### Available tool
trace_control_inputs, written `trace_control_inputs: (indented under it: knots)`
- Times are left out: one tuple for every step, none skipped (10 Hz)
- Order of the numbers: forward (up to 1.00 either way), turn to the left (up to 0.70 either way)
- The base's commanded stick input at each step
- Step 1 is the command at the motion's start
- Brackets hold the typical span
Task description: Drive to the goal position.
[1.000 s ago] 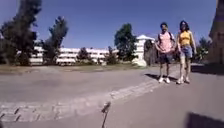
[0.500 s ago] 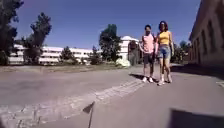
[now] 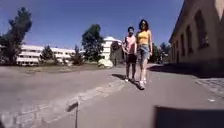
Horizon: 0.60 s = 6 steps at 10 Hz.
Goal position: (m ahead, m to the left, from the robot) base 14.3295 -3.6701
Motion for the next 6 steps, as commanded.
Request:
trace_control_inputs:
  knots:
    - [0.00,-0.70]
    - [0.00,-0.70]
    - [0.00,-0.70]
    - [0.00,-0.70]
    - [0.00,-0.70]
    - [0.00,-0.70]
